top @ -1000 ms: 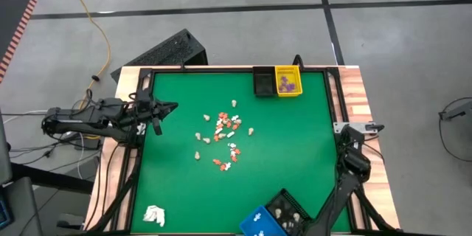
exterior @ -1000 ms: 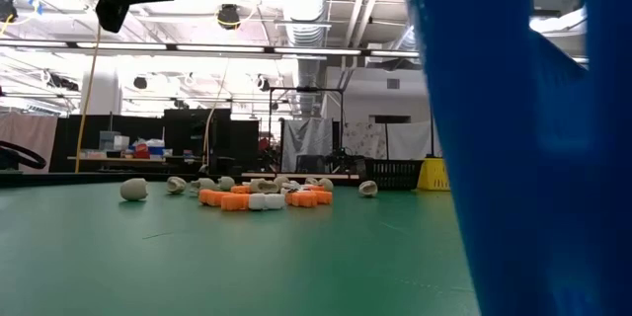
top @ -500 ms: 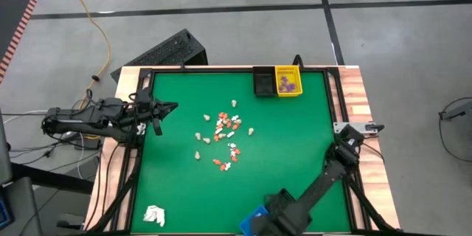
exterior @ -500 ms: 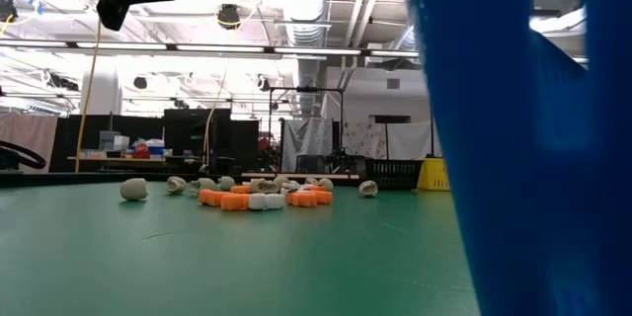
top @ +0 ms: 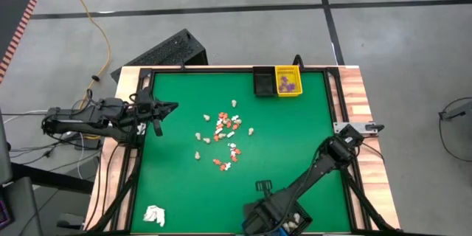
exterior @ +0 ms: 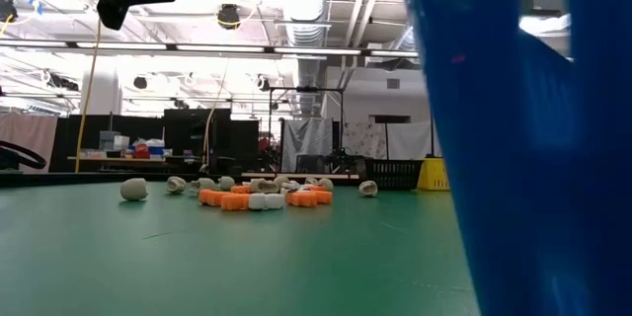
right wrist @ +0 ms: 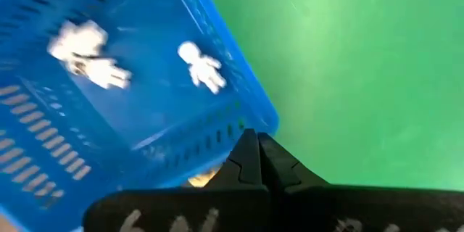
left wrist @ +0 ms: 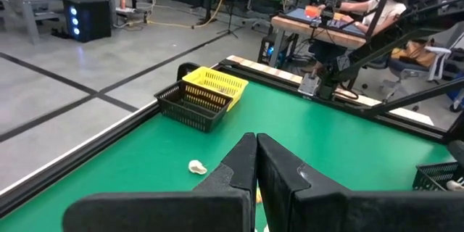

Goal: Sort Halloween decoration
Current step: Adjust the bottom baskets

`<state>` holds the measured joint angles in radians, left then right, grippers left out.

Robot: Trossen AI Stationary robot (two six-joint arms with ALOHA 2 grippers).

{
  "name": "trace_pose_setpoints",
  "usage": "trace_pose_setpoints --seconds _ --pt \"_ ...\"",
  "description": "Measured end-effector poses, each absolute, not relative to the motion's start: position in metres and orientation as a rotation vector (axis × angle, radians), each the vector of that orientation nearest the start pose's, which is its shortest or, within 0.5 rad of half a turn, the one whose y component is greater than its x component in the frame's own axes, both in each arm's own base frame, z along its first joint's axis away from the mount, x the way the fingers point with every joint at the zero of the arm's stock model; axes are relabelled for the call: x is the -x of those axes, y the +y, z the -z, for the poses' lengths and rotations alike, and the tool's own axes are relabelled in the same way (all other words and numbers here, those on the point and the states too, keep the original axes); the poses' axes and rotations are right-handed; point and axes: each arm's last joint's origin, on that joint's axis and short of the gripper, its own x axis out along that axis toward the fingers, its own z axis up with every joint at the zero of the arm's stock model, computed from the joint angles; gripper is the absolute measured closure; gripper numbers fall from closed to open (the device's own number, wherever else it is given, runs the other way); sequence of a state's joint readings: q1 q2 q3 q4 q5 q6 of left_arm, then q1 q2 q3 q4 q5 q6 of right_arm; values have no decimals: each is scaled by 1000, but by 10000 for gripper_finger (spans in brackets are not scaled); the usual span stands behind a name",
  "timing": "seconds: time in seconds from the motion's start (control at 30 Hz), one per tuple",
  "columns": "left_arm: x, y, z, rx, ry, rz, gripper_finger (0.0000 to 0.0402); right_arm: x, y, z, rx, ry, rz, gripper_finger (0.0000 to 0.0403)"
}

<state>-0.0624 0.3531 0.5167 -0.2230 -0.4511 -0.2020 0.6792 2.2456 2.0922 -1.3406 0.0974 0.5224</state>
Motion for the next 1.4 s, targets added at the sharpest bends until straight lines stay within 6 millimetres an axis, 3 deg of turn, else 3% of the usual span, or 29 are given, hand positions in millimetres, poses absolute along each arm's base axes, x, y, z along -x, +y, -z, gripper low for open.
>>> trace_pose_setpoints --seconds 0.33,0.53,0.63,0.73,1.4 --pt "-98 7 -288 184 17 -393 401 -339 267 -241 243 1410 116 403" --pt "-98 7 -289 185 16 -393 401 -333 291 -269 137 1224 -40 403" --pt "-98 7 -289 186 14 -394 402 -332 304 -273 77 1183 -141 403" --pt "-98 7 -289 187 13 -394 401 -332 305 -268 10 1243 -180 403" --pt "-98 7 -285 137 61 -396 402 -339 291 -227 -25 1374 -202 403"
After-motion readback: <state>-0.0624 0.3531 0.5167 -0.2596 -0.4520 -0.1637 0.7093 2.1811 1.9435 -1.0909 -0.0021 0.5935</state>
